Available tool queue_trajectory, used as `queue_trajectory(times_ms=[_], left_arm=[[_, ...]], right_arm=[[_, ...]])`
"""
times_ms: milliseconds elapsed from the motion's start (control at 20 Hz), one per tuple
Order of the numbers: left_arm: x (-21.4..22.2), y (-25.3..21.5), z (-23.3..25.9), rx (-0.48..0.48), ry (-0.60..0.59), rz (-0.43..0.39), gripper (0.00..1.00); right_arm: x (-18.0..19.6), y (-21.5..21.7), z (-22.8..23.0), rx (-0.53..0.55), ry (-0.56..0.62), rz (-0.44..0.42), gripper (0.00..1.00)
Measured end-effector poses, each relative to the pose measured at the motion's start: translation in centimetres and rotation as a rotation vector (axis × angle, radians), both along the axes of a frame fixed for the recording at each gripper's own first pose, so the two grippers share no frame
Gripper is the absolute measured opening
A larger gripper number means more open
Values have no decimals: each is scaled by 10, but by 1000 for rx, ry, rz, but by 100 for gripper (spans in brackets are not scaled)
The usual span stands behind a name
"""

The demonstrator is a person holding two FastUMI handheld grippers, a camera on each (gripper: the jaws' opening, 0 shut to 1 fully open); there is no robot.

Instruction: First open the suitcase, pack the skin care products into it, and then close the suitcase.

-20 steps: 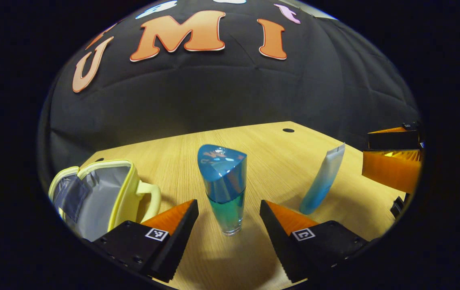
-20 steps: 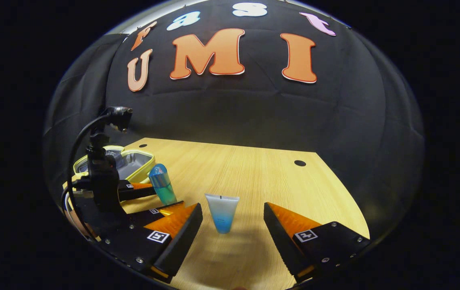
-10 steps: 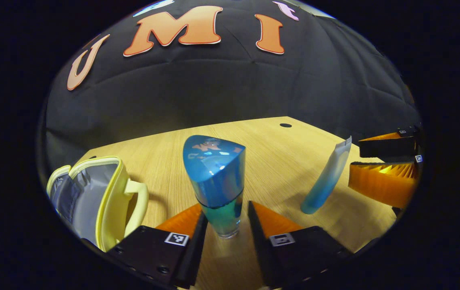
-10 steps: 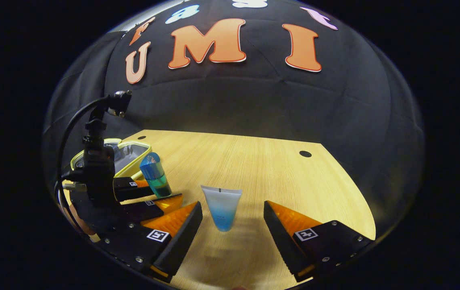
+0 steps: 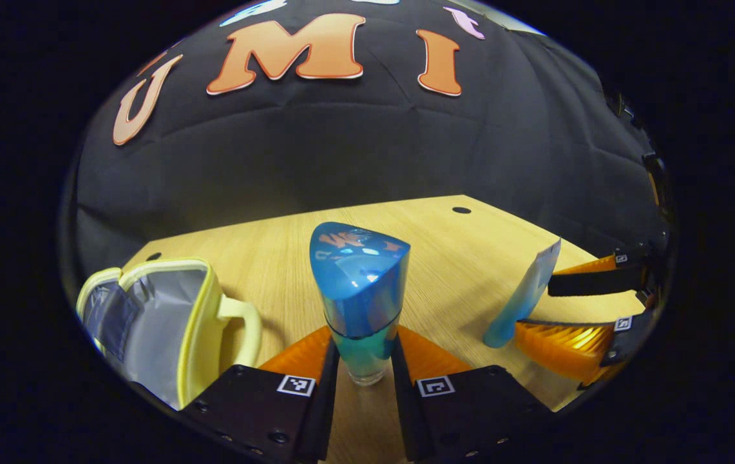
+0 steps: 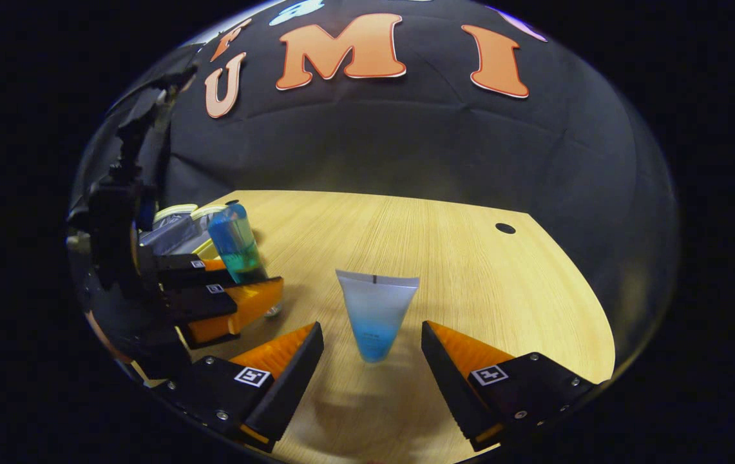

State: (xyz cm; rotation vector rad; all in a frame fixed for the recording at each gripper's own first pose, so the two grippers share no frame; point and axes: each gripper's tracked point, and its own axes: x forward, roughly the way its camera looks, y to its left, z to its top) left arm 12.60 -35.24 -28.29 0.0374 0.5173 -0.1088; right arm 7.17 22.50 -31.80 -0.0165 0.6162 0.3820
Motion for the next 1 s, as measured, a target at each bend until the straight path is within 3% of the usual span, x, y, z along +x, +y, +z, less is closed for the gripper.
queue_trajectory(times_ms=[250,350,400,450,500,600,750,1000], left_arm=[[0,21,43,14,-50,29,43],[-5,31,60,14,-65,51,43],[-9,36,68,15,-69,63,43],[-13,41,75,19,-70,76,43],[-17,49,83,27,-72,93,43],[-26,61,94,46,-75,118,42],[-32,88,113,75,-75,166,42],[-48,133,145,108,-86,251,42]], right_arm=[[11,5,-8,18,24,2,96],[15,8,-14,25,38,-7,88],[16,8,-18,27,49,-12,74],[17,10,-21,30,65,-13,75],[18,9,-23,26,74,-21,60],[16,13,-23,55,97,-18,54],[12,21,-9,104,114,-4,52],[8,35,52,153,59,62,52]])
